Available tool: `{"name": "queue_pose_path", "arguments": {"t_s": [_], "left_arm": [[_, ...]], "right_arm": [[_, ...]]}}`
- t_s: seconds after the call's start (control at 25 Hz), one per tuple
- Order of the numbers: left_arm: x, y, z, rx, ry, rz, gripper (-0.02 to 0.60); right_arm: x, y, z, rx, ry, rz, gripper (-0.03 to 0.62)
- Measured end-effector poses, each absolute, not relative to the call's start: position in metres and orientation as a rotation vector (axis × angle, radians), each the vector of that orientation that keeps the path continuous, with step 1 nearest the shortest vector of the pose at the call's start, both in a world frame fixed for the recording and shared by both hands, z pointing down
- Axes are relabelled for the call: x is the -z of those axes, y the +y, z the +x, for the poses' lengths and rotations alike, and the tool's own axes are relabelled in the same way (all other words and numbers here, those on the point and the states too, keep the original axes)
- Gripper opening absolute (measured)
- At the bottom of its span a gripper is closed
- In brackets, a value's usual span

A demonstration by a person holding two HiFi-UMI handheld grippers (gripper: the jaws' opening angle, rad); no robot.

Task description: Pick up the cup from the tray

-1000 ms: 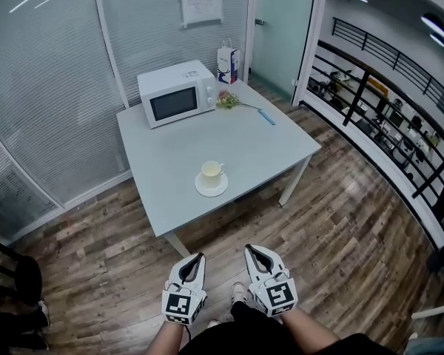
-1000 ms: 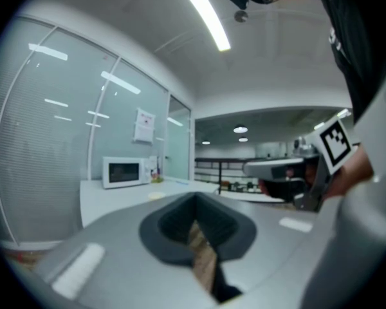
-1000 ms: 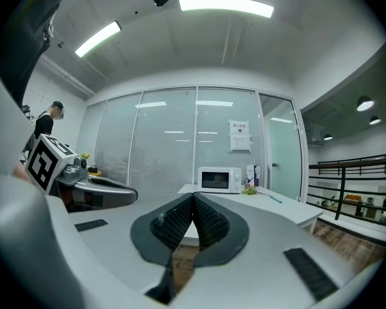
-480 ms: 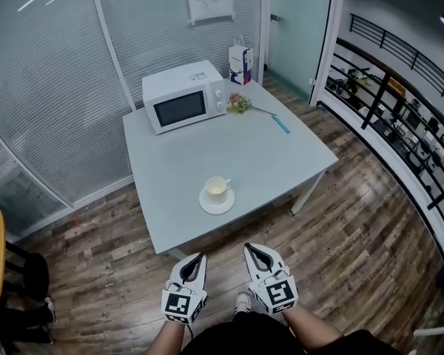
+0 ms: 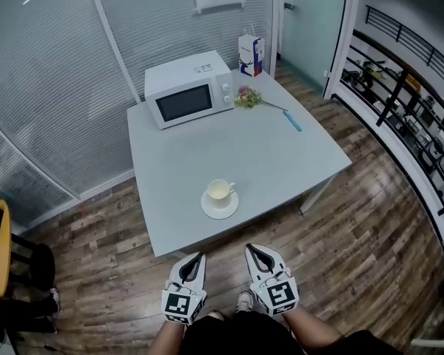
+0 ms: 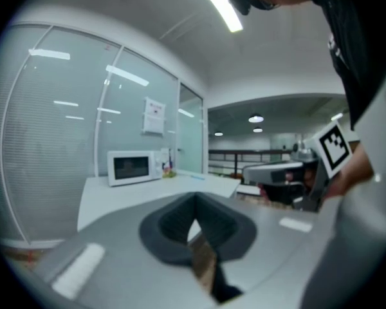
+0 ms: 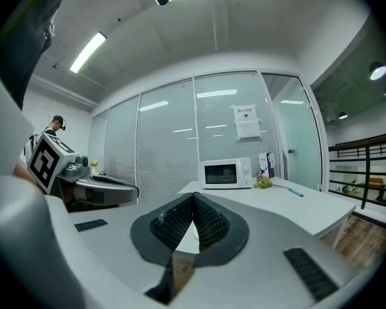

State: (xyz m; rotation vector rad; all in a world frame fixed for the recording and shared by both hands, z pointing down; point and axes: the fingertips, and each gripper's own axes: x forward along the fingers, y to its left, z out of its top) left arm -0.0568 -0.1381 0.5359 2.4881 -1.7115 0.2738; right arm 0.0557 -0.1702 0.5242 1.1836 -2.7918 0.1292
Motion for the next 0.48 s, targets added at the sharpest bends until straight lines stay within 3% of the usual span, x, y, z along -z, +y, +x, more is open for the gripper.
{"name": "queue_pose_path", "arguments": {"t_s": [0.48], "left_arm": [[-0.547, -0.190, -0.086, -0.280, -1.696, 2.472, 0.003]], "right_arm": [[-0.526, -0.220, 0.021, -0.146, -2.786, 1.165, 0.005]]}}
